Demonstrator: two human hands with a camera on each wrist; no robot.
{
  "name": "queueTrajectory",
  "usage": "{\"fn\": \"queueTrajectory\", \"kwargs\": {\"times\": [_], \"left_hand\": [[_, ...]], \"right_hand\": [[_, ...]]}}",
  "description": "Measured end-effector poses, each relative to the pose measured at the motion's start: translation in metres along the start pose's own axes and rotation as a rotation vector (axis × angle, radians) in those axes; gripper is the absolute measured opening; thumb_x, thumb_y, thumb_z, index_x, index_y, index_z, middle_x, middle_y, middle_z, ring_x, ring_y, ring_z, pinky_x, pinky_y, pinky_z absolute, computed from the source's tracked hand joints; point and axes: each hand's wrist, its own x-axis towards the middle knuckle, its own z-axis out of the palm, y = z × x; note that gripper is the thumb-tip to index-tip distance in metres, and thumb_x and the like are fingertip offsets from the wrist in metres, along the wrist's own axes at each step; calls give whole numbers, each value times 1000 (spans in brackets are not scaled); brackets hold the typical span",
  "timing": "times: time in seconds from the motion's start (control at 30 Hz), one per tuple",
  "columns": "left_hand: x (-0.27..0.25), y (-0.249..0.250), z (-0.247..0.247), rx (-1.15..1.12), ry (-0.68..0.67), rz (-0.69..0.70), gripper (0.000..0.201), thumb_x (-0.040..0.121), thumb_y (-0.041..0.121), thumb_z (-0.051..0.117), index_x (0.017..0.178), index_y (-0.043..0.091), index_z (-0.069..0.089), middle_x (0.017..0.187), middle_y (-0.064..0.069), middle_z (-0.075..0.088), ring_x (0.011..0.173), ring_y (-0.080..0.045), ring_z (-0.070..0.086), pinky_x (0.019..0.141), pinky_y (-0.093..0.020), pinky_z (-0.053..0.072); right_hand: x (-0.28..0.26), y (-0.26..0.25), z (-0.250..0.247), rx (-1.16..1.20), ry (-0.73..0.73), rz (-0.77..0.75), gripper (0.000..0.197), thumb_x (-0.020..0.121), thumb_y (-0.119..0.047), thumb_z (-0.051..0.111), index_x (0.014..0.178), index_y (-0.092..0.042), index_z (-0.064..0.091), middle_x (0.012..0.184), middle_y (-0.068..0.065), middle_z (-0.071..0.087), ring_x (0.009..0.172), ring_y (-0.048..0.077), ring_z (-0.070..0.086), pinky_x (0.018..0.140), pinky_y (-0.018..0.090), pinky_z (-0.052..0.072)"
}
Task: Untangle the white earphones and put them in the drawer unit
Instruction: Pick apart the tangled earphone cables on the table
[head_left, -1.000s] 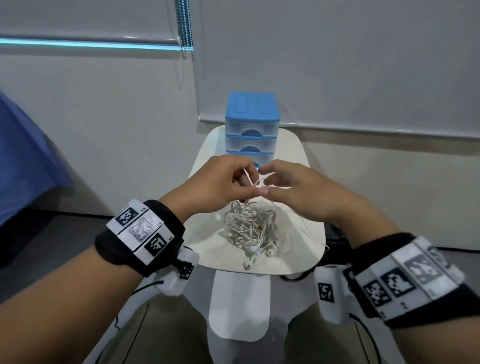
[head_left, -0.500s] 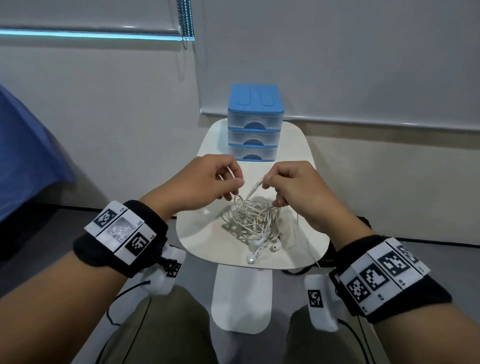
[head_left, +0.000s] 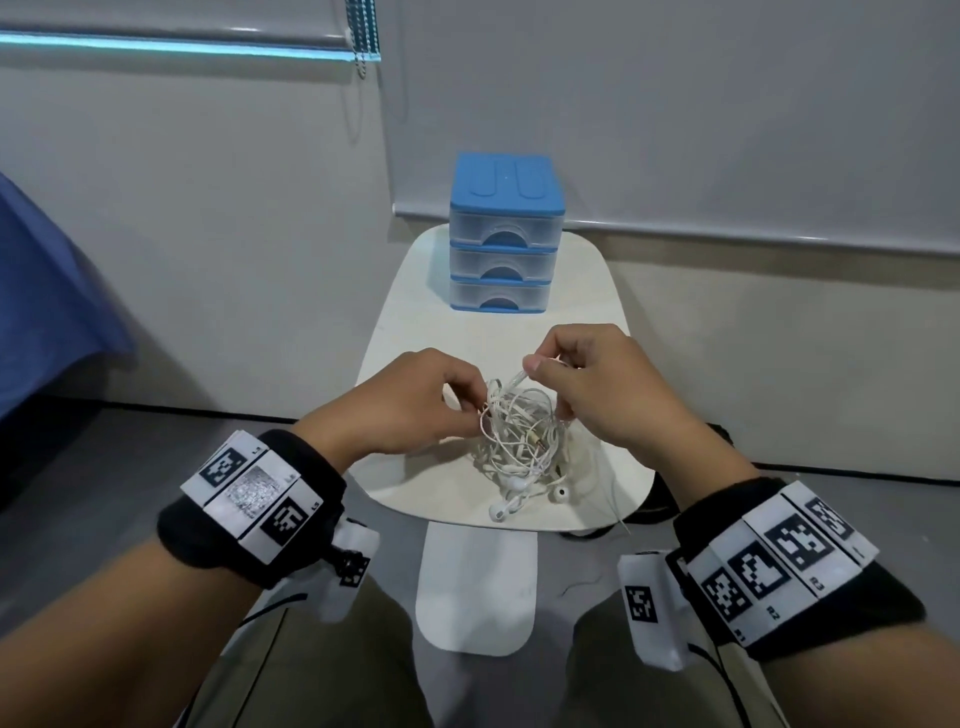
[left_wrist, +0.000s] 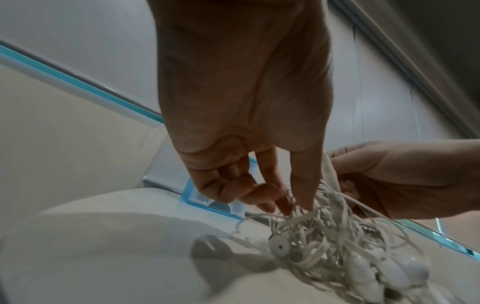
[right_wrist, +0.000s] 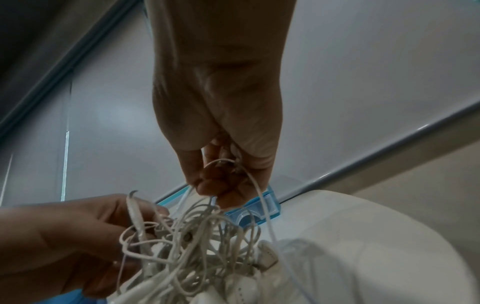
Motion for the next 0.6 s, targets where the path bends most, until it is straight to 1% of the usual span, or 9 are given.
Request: {"fn": "queueTrajectory", "kwargs": {"times": [0.03,0.1,0.17,0.23,0.27,0.3,0.37,0.43,0.6], "left_hand": [[1,1,2,-6,16,12,7,85,22,84,85,23,77,85,7,73,52,2,55,57,-9,40],[3,4,5,-23,40,32,8,85,21,84,85,23,76,85,9,73,51,1,53,56,-9,39],[5,6,8,-41,54,37,9,85,20,84,86,22,75,77,17,71,50,-1,52,54,-10,38],[5,7,10,-48,59,30,10,85,17,84,87,19,74,68,23,68,49,-3,54,53,-12,39],[5,7,10,-57,61,25,11,85,15,84,87,18,74,68,23,68,50,-4,57,54,-13,40],[5,6,10,-67,63,23,11,85,14,85,86,17,74,71,19,70,51,-6,61,55,-14,42],[5,6,10,-76,66,19,12,84,12,85,85,15,73,77,12,74,54,-10,67,57,-15,45],[6,6,9,-77,75,7,13,83,11,85,84,14,72,79,6,75,59,-14,71,58,-16,46],[7,10,4,-134,26,-4,13,84,7,82,88,14,72,83,2,77,66,-17,73,62,-23,51]], "right_hand": [[-1,-1,-1,-4,-4,-1,24,94,-26,71,76,-11,66,62,15,60,51,15,62,62,39,53],[-3,0,-2,2,-12,6,22,94,-20,71,76,-9,66,62,12,62,53,17,70,68,46,60],[-3,3,-3,-9,-23,17,21,94,-17,71,76,-8,66,61,7,63,57,20,73,73,52,62],[-3,6,-5,-21,-42,35,20,94,-16,71,77,-7,67,62,5,64,60,21,75,75,54,62],[-2,8,-7,-31,-57,42,20,94,-17,72,77,-7,68,63,5,64,62,21,75,76,53,62],[-3,9,-8,-50,-79,43,20,94,-17,72,77,-8,69,62,4,65,63,20,75,76,50,63],[-4,8,-12,-120,-141,34,21,92,-20,74,73,-12,71,59,-1,67,61,13,70,71,39,61],[-5,7,-15,-192,-200,31,21,92,-21,75,72,-14,72,57,-4,68,52,3,60,65,26,51],[-3,7,-15,-284,-212,65,19,93,-21,75,76,-12,72,58,-1,71,47,1,59,60,24,48]]}}
